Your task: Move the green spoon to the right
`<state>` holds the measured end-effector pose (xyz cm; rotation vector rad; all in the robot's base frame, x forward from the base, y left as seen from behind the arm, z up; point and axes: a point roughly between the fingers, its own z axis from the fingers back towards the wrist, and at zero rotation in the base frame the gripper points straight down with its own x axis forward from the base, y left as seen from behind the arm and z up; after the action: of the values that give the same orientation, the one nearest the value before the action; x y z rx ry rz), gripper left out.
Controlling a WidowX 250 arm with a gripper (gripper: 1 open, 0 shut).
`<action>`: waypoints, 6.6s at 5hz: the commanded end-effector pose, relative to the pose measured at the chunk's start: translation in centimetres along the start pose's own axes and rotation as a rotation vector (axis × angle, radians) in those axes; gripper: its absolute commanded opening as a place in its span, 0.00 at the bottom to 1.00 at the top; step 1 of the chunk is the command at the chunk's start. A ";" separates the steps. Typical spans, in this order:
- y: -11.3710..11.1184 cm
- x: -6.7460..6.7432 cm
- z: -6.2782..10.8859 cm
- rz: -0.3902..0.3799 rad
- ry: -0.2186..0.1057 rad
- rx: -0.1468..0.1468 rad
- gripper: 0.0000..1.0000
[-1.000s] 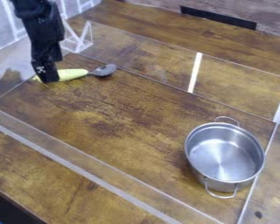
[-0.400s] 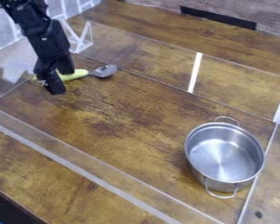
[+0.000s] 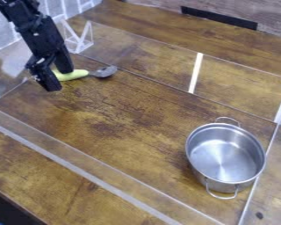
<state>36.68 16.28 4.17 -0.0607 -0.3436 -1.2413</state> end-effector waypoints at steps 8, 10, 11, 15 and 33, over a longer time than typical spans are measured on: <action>1.2 2.1 5.6 -0.132 -0.078 -0.122 0.00; 1.4 3.6 10.5 -0.070 -0.023 -0.114 0.00; 1.0 5.3 11.9 -0.003 -0.020 -0.098 0.00; -8.4 12.7 10.0 -0.127 -0.083 -0.166 0.00; -13.2 23.0 4.7 -0.250 -0.057 -0.297 1.00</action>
<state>28.99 -7.51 12.14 -0.3550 -0.1794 -1.5144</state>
